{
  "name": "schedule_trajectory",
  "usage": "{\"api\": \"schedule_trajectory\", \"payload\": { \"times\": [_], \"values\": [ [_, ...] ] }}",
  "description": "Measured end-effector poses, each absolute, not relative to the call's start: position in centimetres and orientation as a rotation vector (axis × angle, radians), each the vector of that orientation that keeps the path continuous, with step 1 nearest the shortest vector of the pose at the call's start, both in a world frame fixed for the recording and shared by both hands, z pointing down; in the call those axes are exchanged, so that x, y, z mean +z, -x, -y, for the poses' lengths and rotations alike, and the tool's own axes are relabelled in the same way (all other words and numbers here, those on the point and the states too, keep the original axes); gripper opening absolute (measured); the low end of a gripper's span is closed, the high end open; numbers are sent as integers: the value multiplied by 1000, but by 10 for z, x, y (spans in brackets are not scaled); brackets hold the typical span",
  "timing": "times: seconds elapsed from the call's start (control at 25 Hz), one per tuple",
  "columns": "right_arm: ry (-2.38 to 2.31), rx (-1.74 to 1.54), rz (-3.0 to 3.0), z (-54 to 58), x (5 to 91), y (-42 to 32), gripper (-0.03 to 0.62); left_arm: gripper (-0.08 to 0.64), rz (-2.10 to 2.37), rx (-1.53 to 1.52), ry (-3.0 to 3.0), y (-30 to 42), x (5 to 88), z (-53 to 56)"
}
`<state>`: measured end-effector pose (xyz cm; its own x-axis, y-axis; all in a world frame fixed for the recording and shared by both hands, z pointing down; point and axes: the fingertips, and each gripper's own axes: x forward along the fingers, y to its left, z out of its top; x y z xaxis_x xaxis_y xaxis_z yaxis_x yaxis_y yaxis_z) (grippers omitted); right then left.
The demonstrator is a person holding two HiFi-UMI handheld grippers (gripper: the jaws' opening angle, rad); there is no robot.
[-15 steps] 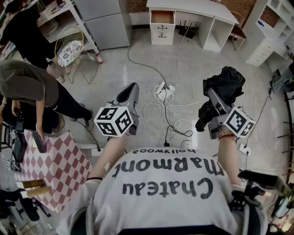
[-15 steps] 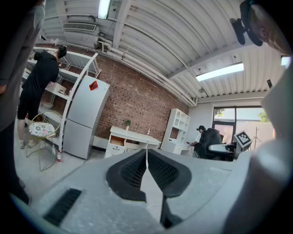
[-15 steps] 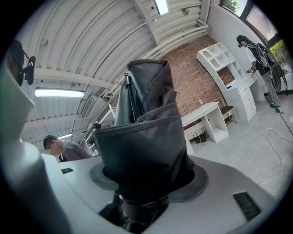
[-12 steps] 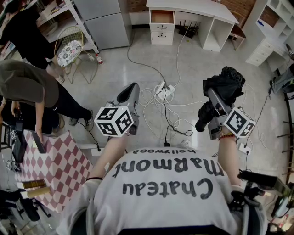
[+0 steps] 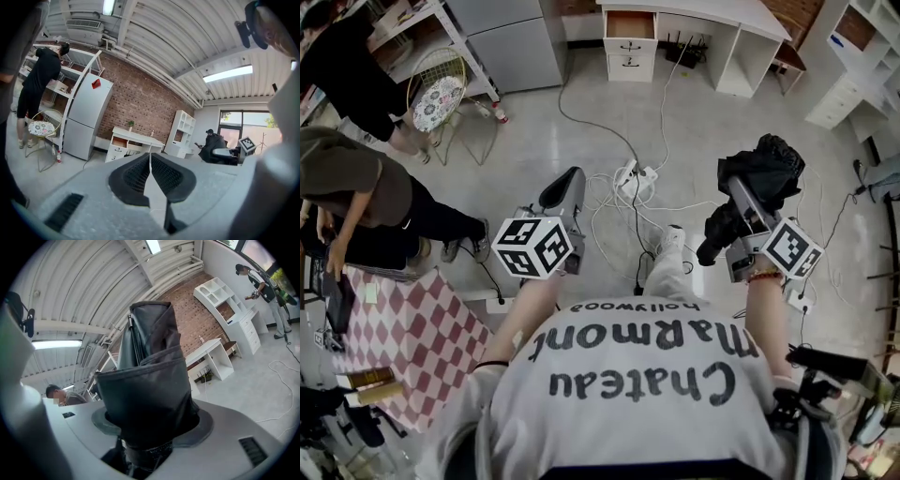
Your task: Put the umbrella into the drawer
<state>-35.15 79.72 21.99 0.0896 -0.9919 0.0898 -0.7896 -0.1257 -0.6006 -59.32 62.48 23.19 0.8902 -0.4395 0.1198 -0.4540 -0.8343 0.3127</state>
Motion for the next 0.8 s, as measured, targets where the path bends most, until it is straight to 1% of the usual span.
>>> {"api": "schedule_trajectory", "payload": {
  "times": [0.12,0.2,0.36,0.6,0.8],
  "values": [
    [1925,-684,-1787,-777,224,341,264,26,676,53,-2720,580,235,-614],
    [1959,-695,-1778,-765,229,324,265,26,680,33,-2717,569,233,-605],
    [1861,-685,-1810,-733,223,292,264,26,675,-8,-2748,535,217,-588],
    [1868,-716,-1862,-678,221,228,264,26,744,-51,-2733,482,203,-544],
    [1851,-739,-1939,-629,213,170,264,26,795,-65,-2720,424,197,-506]
  ]
}}
